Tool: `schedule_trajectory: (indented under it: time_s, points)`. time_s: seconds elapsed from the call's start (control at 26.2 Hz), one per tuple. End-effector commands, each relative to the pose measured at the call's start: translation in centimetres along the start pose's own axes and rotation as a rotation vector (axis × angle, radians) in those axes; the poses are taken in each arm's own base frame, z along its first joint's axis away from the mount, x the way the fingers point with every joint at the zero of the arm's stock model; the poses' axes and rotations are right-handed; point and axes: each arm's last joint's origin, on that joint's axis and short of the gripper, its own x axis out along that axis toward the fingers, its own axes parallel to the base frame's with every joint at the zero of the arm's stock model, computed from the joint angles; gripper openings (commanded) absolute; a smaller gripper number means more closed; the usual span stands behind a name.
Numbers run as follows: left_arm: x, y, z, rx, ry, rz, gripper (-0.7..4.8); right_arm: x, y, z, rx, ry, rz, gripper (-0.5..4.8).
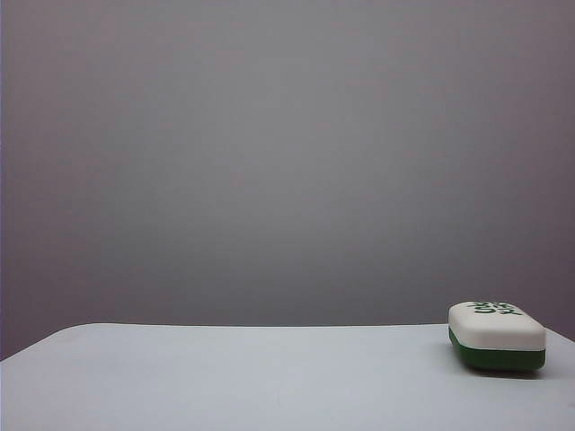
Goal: Move the foam mahjong from the right side of the table to the left side of the table.
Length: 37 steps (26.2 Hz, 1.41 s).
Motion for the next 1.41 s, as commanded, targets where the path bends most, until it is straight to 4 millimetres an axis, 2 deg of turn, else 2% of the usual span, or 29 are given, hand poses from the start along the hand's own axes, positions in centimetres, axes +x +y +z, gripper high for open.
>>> schedule_trajectory:
  time_s: [0.04,0.34,0.42,0.57,0.8,0.92,0.99,1.15,1.3,1.41]
  points:
    - [0.0,0.0,0.1,-0.001,0.000,0.001,-0.03,0.1,0.0,-0.2,-0.002,0.004,0.000,-0.05]
    - [0.0,0.0,0.1,-0.004,-0.002,0.000,-0.03,0.1,0.0,-0.2,-0.003,0.004,0.001,-0.05]
    - [0.0,0.0,0.3,-0.049,-0.027,0.002,-0.05,0.1,0.0,-0.1,0.000,-0.007,0.008,-0.05]
    - [-0.2,0.2,1.0,-0.181,-0.061,0.035,-0.05,-0.3,0.5,1.3,0.089,-0.086,0.068,-0.05]
    - [-0.8,0.4,3.0,-0.214,-0.129,0.023,-0.05,-1.4,1.0,4.6,0.107,-0.303,0.003,-0.05]
    - [-1.4,0.6,4.3,-0.226,-0.179,0.017,-0.05,-1.6,1.2,5.6,0.108,-0.325,-0.005,-0.05]
    - [-1.7,0.8,6.2,-0.219,-0.198,0.014,-0.05,-1.0,1.5,6.5,0.097,-0.268,-0.025,-0.05]
    - [-1.2,0.7,8.8,-0.103,-0.164,-0.016,-0.05,0.8,2.2,8.2,0.041,-0.186,-0.022,-0.05]
    - [0.4,0.2,10.9,0.003,-0.117,-0.082,-0.05,3.2,2.9,10.2,-0.021,-0.124,0.000,-0.05]
    - [2.8,-0.6,12.5,0.063,-0.061,-0.222,-0.05,6.7,3.6,12.2,-0.093,-0.019,0.026,-0.05]
